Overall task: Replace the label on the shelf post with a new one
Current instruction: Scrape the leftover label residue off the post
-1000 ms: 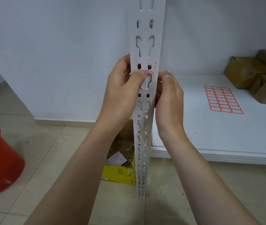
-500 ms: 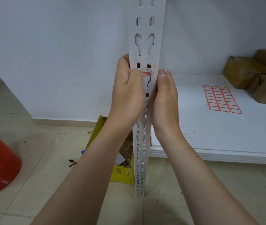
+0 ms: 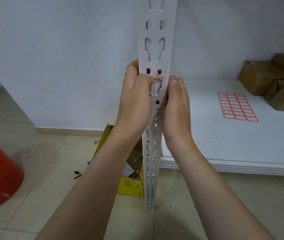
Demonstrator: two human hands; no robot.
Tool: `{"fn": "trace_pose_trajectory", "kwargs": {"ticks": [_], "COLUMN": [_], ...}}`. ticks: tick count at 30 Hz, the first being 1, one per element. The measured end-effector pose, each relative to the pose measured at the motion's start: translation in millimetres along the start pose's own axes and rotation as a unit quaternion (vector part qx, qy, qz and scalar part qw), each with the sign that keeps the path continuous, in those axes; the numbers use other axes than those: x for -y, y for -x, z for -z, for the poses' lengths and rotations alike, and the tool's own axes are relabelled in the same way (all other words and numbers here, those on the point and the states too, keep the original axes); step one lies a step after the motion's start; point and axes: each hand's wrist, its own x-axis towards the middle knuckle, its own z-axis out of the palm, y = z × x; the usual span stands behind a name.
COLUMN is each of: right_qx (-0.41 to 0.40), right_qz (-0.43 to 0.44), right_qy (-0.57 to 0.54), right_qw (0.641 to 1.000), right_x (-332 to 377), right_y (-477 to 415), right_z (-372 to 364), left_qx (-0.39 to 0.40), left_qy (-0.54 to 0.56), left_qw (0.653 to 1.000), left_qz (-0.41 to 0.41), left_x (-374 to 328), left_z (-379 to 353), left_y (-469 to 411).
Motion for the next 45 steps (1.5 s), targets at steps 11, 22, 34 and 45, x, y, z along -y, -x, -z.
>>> {"fn": "trace_pose_trajectory", "kwargs": {"ticks": [11,22,34,45], "right_qx": [0.007,0.006,0.011,-0.003], "right_qz": [-0.002,-0.002,-0.004,0.027], "right_qy": [0.007,-0.003,-0.012,-0.004], "right_qw": [1.000,1.000,1.000,1.000], "right_x": [-2,-2,-6,-11], "right_y": [0,1,0,-2], "right_z": [0,-1,-2,-7], "left_qx": [-0.005,-0.015,-0.013,-0.017], "left_qy": [0.010,-0.013,0.031,-0.023], "left_qw": [1.000,1.000,0.999,0.999], "left_qz": [0.004,0.003,-0.005,-0.016], "left_x": [4,0,5,2], "left_z": [-1,-3,-5,-7], "left_y": [-1,0,1,-2]}}
